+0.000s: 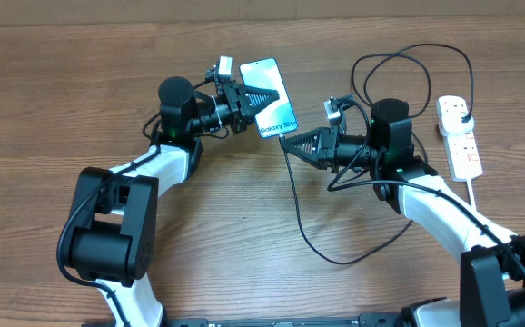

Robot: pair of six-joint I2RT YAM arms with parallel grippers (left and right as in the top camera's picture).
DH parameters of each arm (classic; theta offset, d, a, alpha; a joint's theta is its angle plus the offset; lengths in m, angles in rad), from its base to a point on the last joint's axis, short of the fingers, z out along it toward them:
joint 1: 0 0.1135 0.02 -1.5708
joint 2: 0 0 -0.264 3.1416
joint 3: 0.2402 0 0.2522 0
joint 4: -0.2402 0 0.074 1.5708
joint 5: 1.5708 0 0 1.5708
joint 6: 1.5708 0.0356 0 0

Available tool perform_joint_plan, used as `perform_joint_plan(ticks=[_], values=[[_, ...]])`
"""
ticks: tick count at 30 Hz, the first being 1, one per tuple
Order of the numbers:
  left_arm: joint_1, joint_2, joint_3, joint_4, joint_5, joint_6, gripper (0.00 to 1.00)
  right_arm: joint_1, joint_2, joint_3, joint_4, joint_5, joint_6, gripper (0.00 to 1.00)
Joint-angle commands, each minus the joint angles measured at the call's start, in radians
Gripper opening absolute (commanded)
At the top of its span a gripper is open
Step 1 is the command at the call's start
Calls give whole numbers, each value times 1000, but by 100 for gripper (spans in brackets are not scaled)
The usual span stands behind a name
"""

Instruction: Plug charger to phone and switch on socket

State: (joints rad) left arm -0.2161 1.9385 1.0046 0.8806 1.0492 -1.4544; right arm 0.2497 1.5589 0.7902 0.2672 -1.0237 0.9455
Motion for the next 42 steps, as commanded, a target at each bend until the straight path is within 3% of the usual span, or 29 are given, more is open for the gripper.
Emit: perform_joint_plan(ticks=[1,12,42], values=[[-29,3,15,6,195,47,4,-9,3,1,21,89,-7,3],[-32,3,14,-68,224,17,4,-9,3,1,20,111,-11,4],[-67,3,14,-69,193,-124,4,-8,3,1,38,171,-30,4]])
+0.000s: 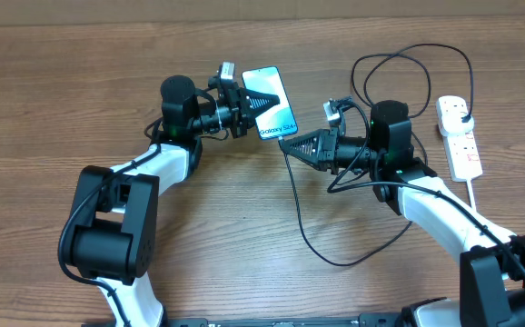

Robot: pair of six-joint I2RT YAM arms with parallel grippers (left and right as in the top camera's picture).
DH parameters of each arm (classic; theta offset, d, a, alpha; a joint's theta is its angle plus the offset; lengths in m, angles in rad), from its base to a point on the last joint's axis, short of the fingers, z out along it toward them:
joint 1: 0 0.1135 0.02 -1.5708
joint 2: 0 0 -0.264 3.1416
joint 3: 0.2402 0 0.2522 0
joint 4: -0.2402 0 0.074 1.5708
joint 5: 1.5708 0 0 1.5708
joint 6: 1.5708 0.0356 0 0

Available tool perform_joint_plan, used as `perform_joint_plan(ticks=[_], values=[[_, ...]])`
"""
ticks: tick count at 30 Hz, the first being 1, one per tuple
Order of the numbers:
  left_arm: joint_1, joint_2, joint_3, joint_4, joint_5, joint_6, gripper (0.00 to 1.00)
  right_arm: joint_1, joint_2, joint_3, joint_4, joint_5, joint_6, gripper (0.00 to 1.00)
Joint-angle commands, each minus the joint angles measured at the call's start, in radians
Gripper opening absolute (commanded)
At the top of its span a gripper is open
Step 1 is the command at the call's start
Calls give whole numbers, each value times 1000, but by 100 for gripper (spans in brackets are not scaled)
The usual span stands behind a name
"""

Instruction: Plug charger to phone and switch on socket

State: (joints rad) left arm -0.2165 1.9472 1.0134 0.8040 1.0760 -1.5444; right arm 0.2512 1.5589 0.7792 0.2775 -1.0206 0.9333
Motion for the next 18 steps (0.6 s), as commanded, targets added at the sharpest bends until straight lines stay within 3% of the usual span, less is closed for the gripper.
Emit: perform_joint_plan(ticks=[1,18], values=[[-67,-6,6,7,168,-33,5,-9,3,12,28,167,-18,4],[-66,-6,6,8,170,57,4,-11,3,12,51,122,12,4]])
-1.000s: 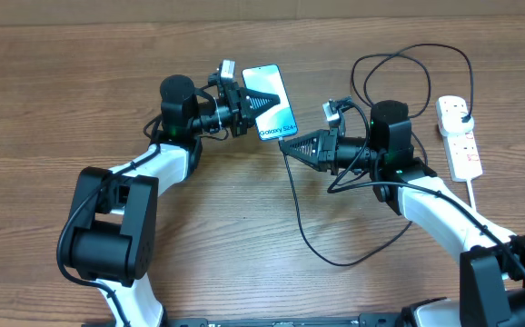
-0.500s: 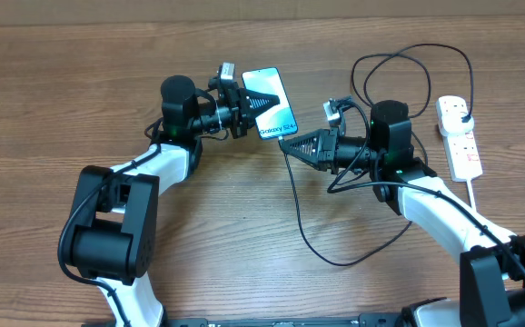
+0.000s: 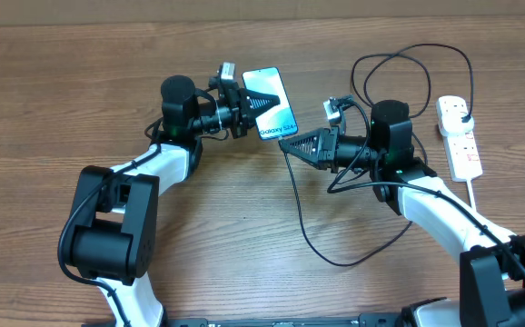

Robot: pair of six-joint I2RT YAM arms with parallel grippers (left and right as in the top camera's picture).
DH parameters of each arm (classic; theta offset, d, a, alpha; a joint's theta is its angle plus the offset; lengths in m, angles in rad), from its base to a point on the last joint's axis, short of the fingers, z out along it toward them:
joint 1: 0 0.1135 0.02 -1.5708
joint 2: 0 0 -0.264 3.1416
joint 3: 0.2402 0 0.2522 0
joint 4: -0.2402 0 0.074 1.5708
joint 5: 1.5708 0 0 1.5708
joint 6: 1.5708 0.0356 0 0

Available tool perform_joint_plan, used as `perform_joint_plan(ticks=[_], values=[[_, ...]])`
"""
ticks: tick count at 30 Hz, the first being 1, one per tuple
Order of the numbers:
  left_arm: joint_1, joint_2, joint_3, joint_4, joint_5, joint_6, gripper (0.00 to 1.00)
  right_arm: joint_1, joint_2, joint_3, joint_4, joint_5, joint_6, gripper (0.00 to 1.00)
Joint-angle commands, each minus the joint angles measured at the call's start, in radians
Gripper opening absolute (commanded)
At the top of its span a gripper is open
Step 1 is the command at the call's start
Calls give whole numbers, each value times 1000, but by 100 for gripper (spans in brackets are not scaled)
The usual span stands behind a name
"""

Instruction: Plug charger to phone and switch on socket

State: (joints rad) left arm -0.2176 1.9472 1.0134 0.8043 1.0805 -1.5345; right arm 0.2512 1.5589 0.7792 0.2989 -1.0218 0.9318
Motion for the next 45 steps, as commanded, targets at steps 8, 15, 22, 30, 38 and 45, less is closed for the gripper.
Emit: perform_joint_plan(ticks=[8,15,22,30,38,45], values=[[-63,-6,6,9,150,47,4,-11,3,12,26,130,31,4],[-62,-6,6,13,132,45,4,-11,3,12,29,138,38,4],[-54,-6,6,13,114,39,4,-11,3,12,29,141,37,4],[-6,-6,6,12,96,47,4,-11,3,12,29,96,1,4],[49,-6,6,12,87,88,4,-11,3,12,-84,122,-180,4],[56,-6,6,11,87,145,4,-11,3,12,-164,150,-282,4]])
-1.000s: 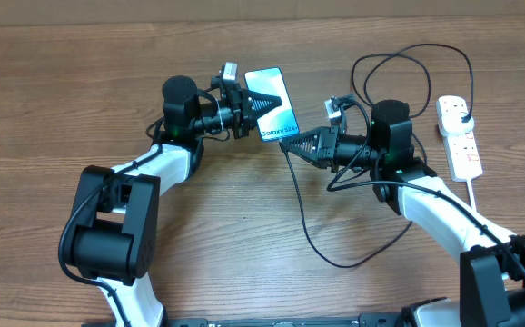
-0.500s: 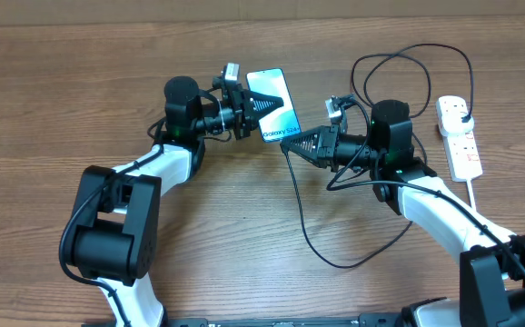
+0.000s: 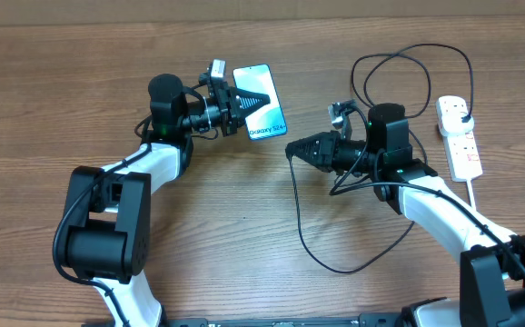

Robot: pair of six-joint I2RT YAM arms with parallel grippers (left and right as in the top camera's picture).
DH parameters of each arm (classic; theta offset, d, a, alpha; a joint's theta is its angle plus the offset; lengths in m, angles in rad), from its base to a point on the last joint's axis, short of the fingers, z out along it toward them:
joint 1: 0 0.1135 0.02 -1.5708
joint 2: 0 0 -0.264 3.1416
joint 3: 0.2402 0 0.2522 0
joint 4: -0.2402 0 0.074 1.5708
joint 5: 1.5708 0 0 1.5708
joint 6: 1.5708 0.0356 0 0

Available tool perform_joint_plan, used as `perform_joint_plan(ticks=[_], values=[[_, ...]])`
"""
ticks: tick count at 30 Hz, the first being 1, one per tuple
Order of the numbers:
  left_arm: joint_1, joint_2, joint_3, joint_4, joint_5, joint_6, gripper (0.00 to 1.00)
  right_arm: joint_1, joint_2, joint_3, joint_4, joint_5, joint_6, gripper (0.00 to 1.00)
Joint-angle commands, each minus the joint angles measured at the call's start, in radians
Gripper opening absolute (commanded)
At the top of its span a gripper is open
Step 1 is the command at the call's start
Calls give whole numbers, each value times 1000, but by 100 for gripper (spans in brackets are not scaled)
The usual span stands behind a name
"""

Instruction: Plug charger to phone and switch on socket

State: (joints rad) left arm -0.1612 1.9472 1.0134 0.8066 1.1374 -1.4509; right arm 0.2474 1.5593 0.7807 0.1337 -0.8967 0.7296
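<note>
The phone [image 3: 264, 111], a blue screen with white lettering, lies flat at the back centre of the table. My left gripper [image 3: 252, 100] is shut on its left long edge. To the right, my right gripper [image 3: 293, 149] is shut on the plug end of the black charger cable [image 3: 301, 222]. The plug tip points left toward the phone's lower end, and a small gap separates the two. The white socket strip [image 3: 460, 138] lies at the far right with the charger's adapter plugged in at its top; its switch cannot be made out.
The cable drops from my right gripper in a long loop toward the table's front, then coils in a ring [image 3: 408, 64] behind the right arm before reaching the strip. The strip's white lead [image 3: 477, 195] trails toward the front right.
My left gripper has shifted left and slightly back with the phone. My right gripper sits a little further right, so the gap between plug tip and phone has widened.
At first the phone was held by my left gripper with the plug tip in my right gripper close to its lower end. At the two following moments both stood nearly the same, tip by the phone's corner. Now phone and plug are apart.
</note>
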Motion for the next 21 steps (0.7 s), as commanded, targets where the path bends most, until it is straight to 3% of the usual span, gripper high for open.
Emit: perform_joint_plan(ticks=[1,11,14,16,18,21], values=[[0,-6,6,9,31,61,4,-8,3,10,-6,31,-93,4],[7,-6,6,9,8,71,4,6,3,10,-322,292,-325,4],[6,-6,6,9,6,76,4,24,3,10,-373,354,-372,17],[6,-6,6,9,6,79,4,35,3,10,-385,366,-394,34],[6,-6,6,9,6,79,4,47,3,10,-388,373,-398,44],[7,-6,6,9,6,79,4,51,3,11,-387,373,-398,51]])
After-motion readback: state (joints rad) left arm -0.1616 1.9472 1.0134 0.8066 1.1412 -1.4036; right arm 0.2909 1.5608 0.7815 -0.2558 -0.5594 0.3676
